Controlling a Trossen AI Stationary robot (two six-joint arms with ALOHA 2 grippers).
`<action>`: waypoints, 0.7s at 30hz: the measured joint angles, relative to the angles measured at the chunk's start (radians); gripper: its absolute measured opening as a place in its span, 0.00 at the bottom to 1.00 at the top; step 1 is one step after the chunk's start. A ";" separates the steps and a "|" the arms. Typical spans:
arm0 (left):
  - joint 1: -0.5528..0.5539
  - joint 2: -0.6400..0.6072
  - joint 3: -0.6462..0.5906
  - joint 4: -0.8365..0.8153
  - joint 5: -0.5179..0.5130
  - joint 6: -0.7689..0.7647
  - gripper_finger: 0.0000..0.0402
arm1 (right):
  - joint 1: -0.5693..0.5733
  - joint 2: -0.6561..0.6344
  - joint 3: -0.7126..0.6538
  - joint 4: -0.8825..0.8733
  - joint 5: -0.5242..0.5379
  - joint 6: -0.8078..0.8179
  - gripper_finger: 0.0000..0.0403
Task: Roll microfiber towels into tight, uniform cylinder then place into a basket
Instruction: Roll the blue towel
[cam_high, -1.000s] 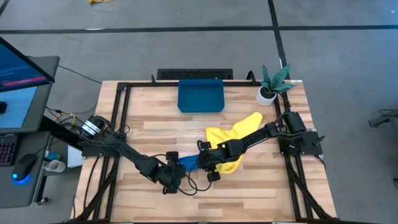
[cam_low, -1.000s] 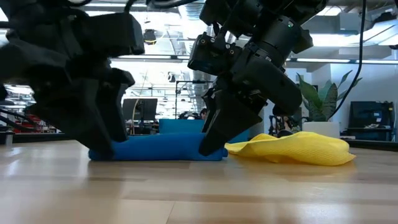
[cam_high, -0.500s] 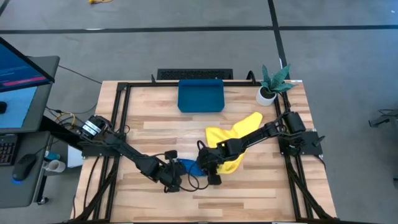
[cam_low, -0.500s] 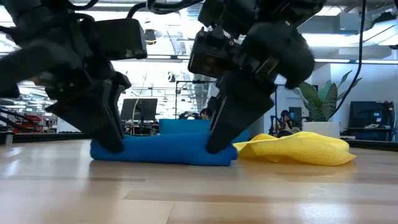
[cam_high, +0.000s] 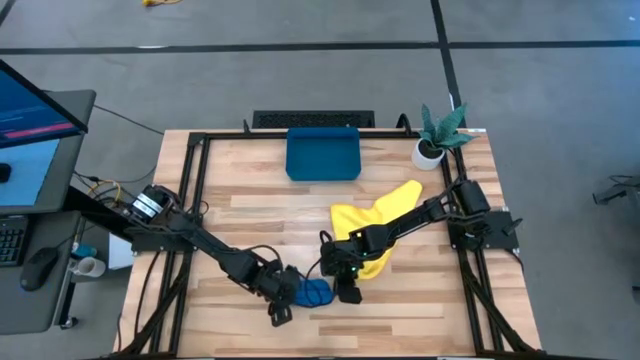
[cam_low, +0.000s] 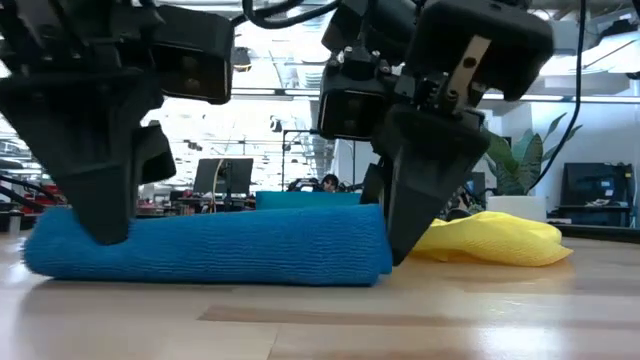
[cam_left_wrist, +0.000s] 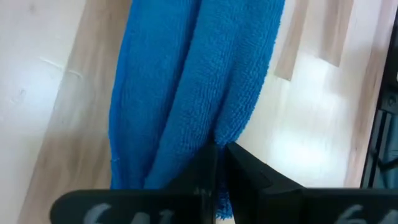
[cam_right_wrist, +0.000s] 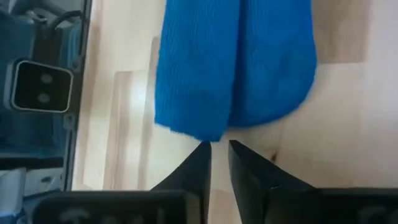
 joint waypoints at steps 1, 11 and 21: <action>0.003 0.000 0.000 0.001 0.006 0.000 0.03 | -0.001 0.000 0.000 0.004 0.000 0.000 0.18; 0.023 0.000 0.000 -0.003 0.019 0.007 0.03 | 0.005 -0.054 0.002 -0.117 0.025 0.007 0.13; 0.040 0.000 0.000 0.037 0.001 0.003 0.03 | 0.131 -0.193 0.004 -0.176 0.387 -0.239 0.03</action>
